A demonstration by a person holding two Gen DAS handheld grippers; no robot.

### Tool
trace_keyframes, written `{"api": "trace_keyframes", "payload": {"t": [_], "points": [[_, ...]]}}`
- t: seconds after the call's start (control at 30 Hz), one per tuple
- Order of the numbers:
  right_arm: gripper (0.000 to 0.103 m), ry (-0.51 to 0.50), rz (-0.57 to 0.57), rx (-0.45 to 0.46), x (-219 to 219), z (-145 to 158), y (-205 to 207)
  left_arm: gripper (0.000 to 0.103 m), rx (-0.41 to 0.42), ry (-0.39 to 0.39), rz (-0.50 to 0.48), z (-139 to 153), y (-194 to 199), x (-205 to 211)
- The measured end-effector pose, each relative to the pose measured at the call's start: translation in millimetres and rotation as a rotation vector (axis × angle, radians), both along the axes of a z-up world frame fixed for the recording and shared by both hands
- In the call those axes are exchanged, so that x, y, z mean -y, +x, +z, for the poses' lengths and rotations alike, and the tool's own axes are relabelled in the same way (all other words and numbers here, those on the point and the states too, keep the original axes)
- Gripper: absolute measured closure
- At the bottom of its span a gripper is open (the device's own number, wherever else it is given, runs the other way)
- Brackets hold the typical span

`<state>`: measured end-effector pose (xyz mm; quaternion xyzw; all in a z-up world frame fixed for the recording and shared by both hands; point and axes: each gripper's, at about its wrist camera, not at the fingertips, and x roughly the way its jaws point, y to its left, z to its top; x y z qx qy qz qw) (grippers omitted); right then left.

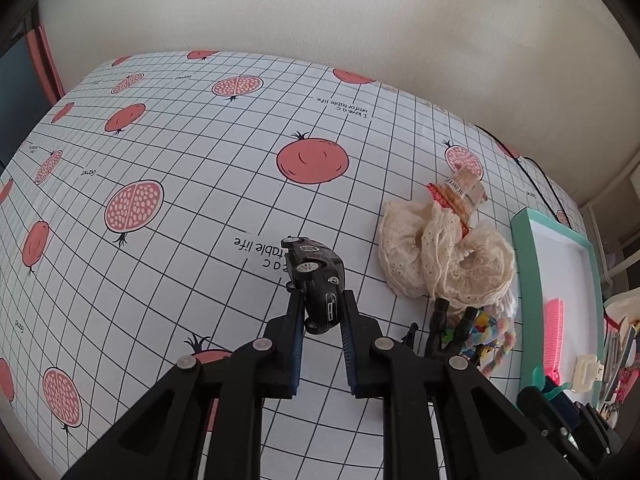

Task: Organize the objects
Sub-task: 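Grasp the black toy car with the left tool while the right tool grasps the green plastic figure, then carry the black car in the left tool while the right tool carries the green figure into the tray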

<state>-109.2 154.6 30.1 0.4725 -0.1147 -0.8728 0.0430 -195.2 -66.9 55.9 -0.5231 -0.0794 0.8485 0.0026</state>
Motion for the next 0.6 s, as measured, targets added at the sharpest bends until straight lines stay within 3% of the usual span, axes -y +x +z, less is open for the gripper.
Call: {"api": "trace_keyframes", "payload": {"t": [0.3, 0.6], "points": [[0.074, -0.035, -0.111, -0.032, -63, 15, 13, 0.085, -0.077, 0.033, -0.034, 30, 5, -18], [0.074, -0.062, -0.283, -0.035, -145, 17, 41, 0.085, -0.155, 0.095, -0.198, 71, 24, -90]]}}
